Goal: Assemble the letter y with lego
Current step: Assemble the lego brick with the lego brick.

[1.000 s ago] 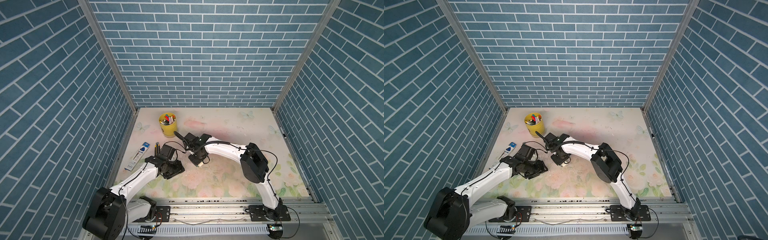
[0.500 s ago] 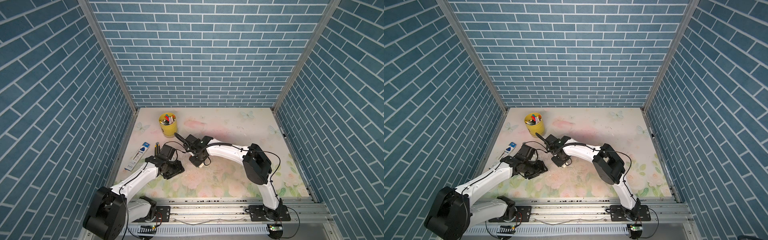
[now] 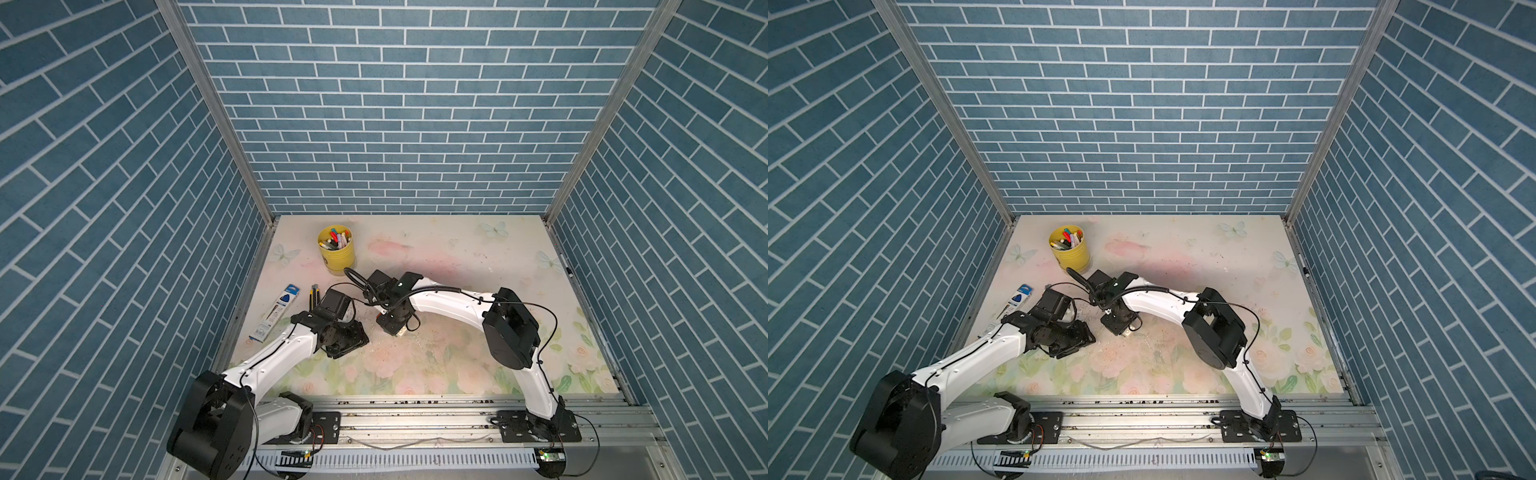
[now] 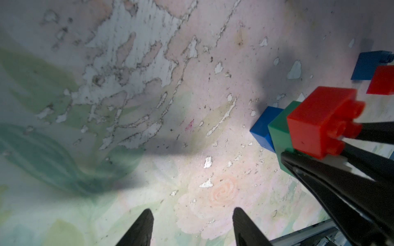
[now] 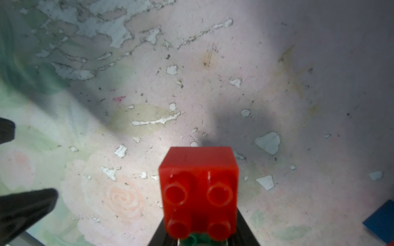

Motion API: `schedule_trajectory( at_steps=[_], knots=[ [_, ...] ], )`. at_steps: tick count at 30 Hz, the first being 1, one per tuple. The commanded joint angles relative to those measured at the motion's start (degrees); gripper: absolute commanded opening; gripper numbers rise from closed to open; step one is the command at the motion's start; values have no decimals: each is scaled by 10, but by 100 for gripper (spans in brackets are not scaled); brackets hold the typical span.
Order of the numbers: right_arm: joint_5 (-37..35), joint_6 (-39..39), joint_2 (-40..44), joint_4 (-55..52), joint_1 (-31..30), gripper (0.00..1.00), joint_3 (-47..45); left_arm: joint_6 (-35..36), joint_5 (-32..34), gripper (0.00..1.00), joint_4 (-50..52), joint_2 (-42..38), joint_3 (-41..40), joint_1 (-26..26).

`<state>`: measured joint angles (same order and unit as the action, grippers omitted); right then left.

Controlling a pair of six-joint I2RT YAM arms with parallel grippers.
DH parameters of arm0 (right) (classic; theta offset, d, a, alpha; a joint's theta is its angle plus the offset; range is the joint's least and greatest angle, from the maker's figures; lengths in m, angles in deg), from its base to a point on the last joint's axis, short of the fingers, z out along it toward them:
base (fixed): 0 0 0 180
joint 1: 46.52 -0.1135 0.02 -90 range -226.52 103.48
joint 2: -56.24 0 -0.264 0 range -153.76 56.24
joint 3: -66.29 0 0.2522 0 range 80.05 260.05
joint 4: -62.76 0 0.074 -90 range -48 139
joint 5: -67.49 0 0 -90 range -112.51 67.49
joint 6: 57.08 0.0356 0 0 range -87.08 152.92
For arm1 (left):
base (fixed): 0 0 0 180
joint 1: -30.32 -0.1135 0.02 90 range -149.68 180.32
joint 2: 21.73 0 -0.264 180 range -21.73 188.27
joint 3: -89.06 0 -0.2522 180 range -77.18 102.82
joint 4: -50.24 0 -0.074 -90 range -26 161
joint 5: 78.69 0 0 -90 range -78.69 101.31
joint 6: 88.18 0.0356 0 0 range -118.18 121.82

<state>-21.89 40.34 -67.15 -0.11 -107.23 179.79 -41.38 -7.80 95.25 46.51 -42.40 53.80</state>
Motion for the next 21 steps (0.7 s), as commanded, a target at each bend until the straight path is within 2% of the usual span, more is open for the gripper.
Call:
schedule_trajectory(
  at_steps=[1,14,21],
  knots=[
    [22,-13,-47,-31,-10,31,-2,10,10,62,13,-1,14,-4],
    [41,-53,6,-14,6,32,-8,15,11,62,32,-18,18,-5],
    [42,-75,20,-12,13,33,-10,7,4,62,47,-51,0,-12]
  ],
)
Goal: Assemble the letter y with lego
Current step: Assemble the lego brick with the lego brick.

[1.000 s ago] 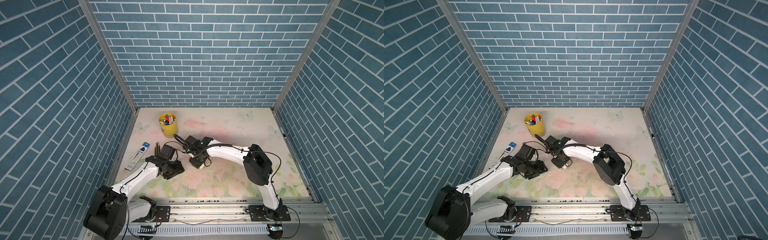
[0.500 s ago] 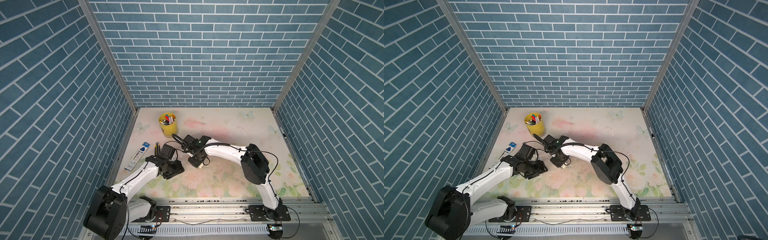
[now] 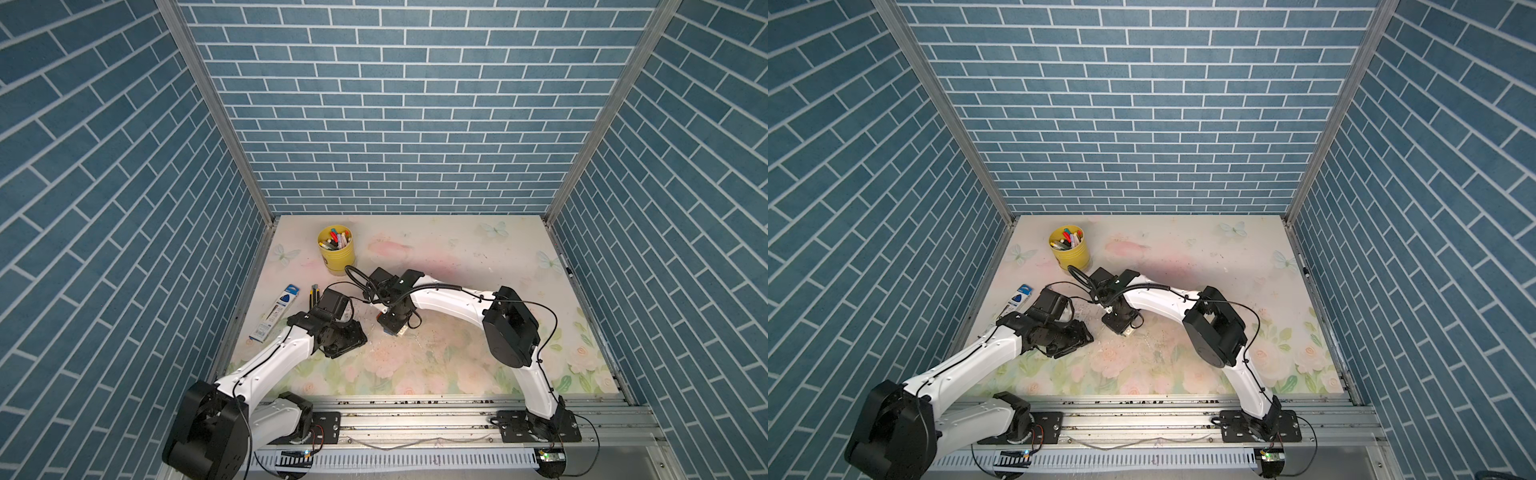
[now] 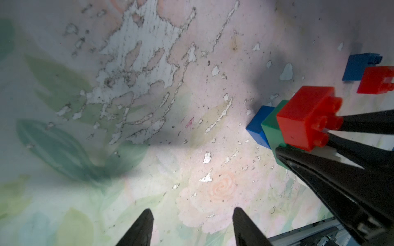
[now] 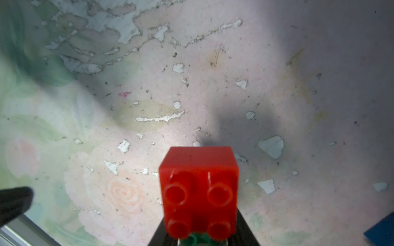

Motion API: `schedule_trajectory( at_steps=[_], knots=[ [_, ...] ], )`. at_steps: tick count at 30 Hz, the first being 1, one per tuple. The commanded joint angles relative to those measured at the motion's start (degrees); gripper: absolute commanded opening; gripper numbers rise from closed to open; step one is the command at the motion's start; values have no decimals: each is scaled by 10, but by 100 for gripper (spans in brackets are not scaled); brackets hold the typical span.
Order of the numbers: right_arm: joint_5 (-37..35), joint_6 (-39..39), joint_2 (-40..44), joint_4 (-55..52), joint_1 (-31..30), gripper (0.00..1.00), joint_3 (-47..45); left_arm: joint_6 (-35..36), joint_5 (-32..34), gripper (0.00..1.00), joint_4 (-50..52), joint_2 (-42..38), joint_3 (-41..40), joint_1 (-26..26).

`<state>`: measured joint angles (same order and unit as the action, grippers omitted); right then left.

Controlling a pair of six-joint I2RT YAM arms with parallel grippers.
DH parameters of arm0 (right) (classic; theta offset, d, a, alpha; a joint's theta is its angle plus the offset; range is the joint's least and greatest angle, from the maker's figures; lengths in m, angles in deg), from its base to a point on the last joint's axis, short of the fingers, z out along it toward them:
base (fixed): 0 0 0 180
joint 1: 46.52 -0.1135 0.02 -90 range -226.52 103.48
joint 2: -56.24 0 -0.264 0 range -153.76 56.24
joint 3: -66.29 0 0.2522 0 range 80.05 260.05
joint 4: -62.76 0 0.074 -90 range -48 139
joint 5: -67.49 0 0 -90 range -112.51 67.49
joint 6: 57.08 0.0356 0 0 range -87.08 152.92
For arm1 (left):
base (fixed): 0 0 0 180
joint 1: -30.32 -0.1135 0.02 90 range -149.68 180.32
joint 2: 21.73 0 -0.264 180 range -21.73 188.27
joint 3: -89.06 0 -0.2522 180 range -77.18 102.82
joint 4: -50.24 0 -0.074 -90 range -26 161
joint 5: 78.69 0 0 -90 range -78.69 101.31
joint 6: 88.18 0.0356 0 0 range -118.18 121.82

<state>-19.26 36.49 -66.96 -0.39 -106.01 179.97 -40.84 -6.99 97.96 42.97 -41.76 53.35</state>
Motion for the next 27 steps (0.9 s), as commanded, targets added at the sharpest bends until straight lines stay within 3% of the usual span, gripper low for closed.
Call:
schedule_trajectory(
  at_steps=[1,27],
  knots=[
    [16,-40,19,-9,1,33,-12,0,-5,62,22,-20,-9,-10],
    [37,-115,21,7,1,33,19,-14,-40,63,18,-51,-48,-48]
  ],
)
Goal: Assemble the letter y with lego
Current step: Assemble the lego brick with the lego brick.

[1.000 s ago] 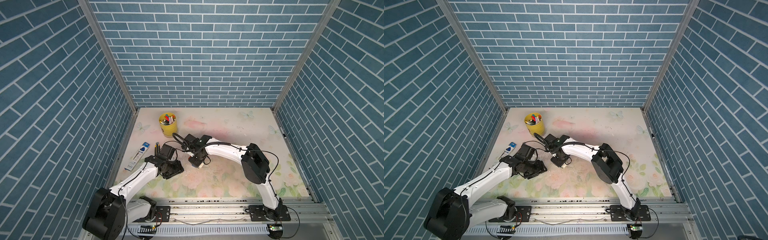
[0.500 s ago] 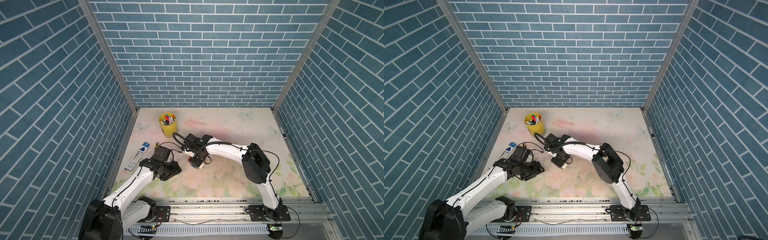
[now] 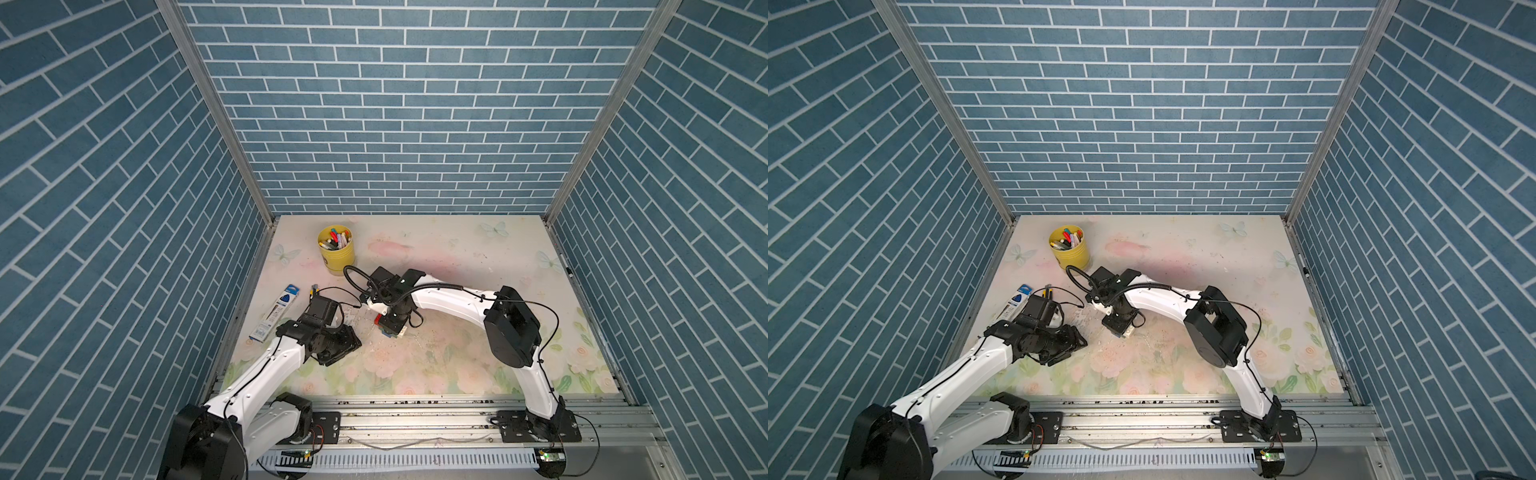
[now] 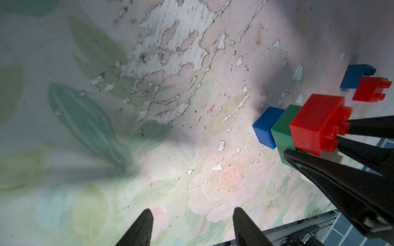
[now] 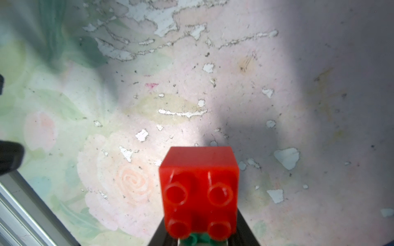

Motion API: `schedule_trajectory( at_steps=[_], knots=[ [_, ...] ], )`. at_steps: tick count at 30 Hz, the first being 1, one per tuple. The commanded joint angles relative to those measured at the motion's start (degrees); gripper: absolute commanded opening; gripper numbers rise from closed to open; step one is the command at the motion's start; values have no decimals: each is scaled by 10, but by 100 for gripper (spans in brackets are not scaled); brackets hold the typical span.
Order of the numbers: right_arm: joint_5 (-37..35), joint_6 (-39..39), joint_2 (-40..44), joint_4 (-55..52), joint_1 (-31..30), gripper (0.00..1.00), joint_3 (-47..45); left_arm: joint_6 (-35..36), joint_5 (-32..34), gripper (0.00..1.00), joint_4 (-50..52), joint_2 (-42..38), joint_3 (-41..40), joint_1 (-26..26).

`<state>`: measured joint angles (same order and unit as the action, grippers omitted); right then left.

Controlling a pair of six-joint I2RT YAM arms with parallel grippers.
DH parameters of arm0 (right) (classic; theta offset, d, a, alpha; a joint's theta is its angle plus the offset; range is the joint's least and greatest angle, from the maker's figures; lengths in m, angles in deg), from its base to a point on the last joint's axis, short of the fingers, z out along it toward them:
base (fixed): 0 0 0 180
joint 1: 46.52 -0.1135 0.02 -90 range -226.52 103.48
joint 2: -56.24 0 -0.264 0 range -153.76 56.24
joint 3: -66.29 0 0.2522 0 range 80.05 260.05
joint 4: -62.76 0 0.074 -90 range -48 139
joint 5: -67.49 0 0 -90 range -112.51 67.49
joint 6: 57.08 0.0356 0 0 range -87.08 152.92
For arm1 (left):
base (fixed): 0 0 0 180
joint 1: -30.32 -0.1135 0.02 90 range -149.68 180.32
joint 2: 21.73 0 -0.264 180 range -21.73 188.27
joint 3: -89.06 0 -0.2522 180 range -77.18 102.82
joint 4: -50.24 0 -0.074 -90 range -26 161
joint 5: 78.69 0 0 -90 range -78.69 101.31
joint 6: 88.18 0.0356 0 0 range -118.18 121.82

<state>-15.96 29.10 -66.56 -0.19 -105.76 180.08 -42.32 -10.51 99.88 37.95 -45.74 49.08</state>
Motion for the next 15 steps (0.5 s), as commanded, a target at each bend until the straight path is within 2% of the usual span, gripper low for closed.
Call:
schedule_trajectory(
  at_steps=[1,15],
  knots=[
    [5,-42,18,8,-1,33,17,1,-6,63,-3,-2,-9,-6],
    [-8,-65,1,2,-6,33,20,1,-12,63,5,-24,-15,-15]
  ],
)
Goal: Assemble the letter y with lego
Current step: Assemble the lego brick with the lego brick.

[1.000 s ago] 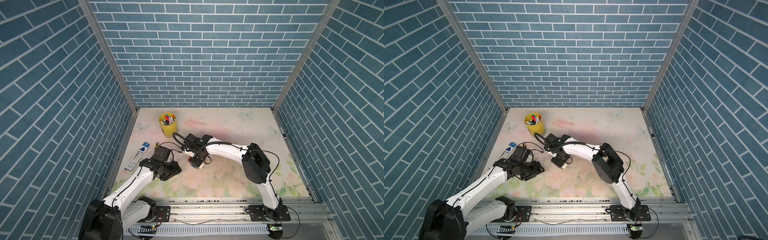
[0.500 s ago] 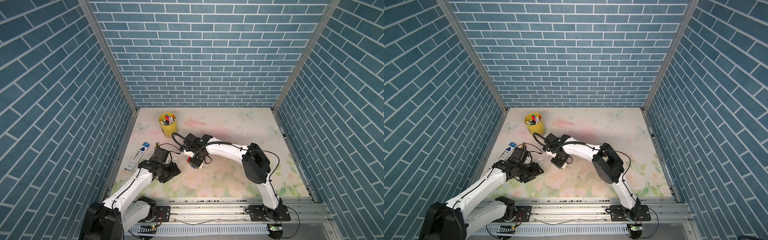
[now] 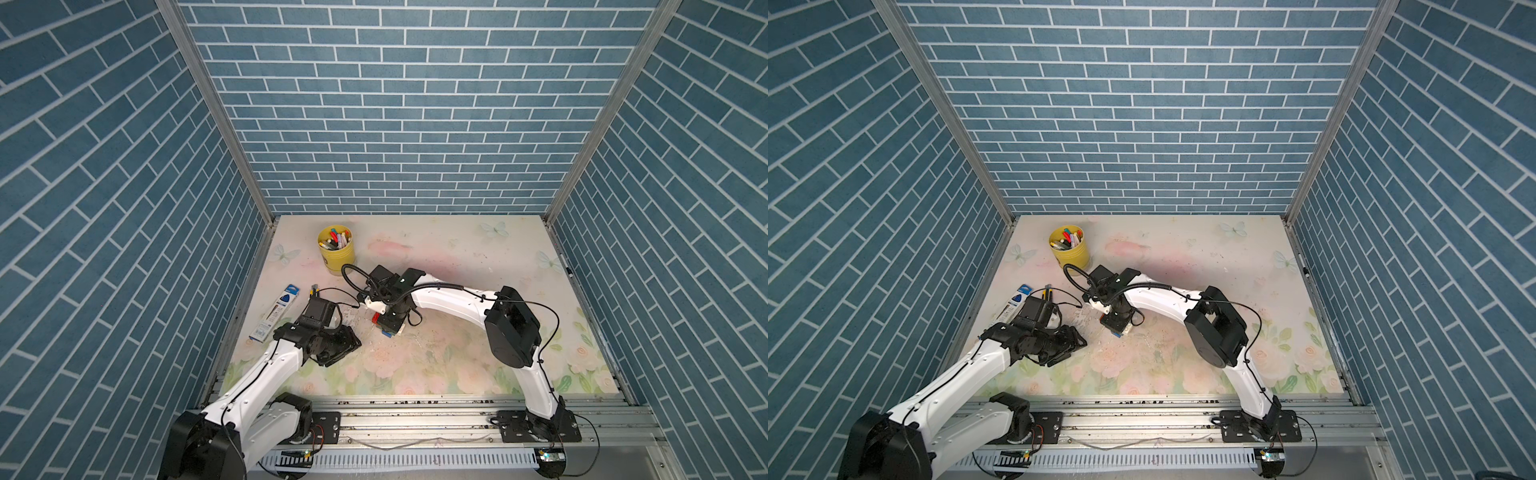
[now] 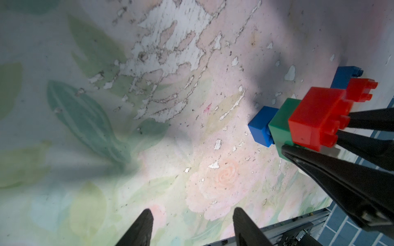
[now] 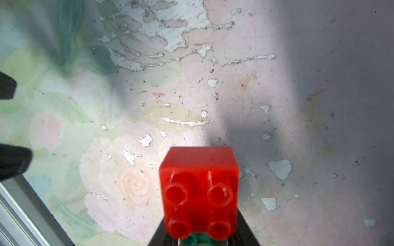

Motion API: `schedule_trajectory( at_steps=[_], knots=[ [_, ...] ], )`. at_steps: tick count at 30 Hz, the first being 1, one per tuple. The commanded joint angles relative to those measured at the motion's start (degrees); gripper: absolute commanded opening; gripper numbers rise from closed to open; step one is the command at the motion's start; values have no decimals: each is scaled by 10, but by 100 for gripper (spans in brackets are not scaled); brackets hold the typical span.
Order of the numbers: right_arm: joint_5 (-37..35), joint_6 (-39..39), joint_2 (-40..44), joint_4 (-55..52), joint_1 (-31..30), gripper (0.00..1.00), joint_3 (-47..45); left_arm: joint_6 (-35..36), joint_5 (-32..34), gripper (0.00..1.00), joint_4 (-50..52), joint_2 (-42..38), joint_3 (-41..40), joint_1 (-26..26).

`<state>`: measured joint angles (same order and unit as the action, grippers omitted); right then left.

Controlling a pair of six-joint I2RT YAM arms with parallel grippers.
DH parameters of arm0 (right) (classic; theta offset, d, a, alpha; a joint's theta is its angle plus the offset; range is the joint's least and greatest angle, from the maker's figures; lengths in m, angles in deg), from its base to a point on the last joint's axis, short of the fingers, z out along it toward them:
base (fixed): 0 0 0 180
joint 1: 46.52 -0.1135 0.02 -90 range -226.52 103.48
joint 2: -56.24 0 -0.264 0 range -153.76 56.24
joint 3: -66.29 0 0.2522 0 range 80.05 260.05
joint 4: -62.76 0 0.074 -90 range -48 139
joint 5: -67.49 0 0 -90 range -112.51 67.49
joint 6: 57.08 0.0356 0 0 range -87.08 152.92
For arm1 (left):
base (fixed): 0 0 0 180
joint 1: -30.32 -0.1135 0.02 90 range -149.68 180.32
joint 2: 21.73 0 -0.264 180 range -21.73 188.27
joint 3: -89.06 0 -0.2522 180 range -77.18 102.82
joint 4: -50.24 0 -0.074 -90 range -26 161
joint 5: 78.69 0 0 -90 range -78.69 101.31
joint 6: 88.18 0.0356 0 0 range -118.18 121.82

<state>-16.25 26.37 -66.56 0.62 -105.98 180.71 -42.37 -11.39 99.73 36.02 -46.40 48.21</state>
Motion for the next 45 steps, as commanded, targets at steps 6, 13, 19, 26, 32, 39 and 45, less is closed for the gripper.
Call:
schedule_trajectory(
  at_steps=[6,13,19,26,32,39,45],
  knots=[
    [-4,-51,-8,1,-6,33,12,2,-5,63,6,-4,-9,-8],
    [-8,-50,-19,6,-10,33,-2,3,-4,63,8,-5,-10,-11],
    [-44,-46,-24,9,-16,33,-15,5,-4,63,7,-2,-10,-12],
    [-60,-44,-21,13,-16,33,-40,5,-4,63,7,-5,-12,-13],
    [-53,-31,-6,12,-16,32,-58,5,-4,63,6,-3,-14,-13],
    [-44,-22,-4,13,-20,32,-65,5,-3,63,4,-2,-15,-14],
    [-48,3,-24,-21,-27,32,-40,5,0,63,8,-5,-15,-14]
  ],
)
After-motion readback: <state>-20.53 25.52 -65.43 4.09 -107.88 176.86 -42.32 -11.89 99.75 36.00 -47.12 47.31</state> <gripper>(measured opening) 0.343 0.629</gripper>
